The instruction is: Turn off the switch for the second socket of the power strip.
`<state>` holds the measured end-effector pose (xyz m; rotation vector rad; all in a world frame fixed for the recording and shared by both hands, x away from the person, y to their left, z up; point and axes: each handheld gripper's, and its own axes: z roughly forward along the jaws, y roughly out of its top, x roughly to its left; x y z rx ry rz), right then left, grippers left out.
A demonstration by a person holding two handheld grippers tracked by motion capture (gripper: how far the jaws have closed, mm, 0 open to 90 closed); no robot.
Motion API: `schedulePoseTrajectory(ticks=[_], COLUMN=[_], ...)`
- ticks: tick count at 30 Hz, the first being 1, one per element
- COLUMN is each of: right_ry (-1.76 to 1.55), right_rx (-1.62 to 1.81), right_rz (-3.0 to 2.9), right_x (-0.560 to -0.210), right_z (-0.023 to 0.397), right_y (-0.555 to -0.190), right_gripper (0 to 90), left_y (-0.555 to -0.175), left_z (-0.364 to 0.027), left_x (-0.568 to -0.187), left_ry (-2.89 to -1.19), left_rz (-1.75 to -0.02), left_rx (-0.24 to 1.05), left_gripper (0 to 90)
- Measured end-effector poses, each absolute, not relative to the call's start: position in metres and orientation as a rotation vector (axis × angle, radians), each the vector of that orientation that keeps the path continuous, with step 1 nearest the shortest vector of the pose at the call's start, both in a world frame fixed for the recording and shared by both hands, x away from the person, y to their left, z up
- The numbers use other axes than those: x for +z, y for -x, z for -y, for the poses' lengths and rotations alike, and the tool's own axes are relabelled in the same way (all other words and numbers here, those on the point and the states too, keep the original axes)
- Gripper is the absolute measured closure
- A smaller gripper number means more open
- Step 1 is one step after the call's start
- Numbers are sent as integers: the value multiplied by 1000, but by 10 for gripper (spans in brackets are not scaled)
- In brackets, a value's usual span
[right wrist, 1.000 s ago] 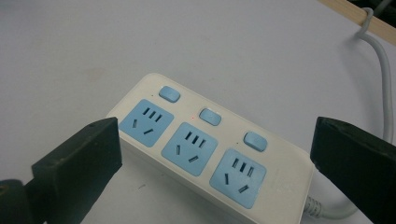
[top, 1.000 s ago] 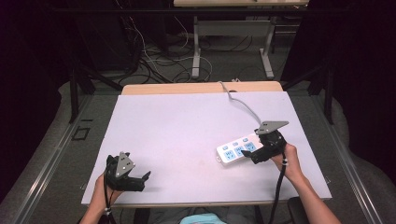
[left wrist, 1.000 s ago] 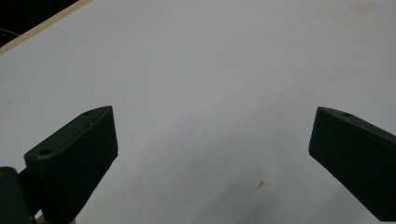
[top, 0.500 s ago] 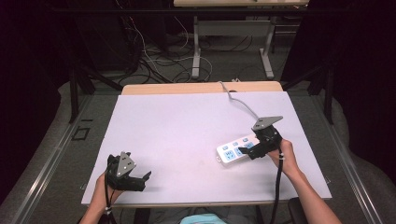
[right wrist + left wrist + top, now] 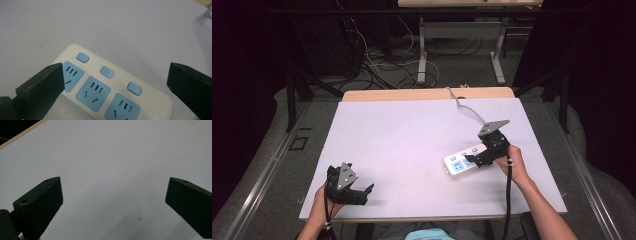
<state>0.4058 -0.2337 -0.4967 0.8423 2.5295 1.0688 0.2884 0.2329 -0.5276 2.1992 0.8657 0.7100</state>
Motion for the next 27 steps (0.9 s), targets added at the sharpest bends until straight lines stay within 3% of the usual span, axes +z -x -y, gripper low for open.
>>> schedulePoseTrajectory(ticks=[27], right_ry=[-878], right_rx=[1109], right_rz=[-2561], right_x=[-509], right_z=[228], right_y=[-427], right_gripper=[18], left_y=[-287], left_z=[-232], left_x=[-528], left_ry=[-2198], left_rz=[-866], left_rx=[705], left_gripper=[9])
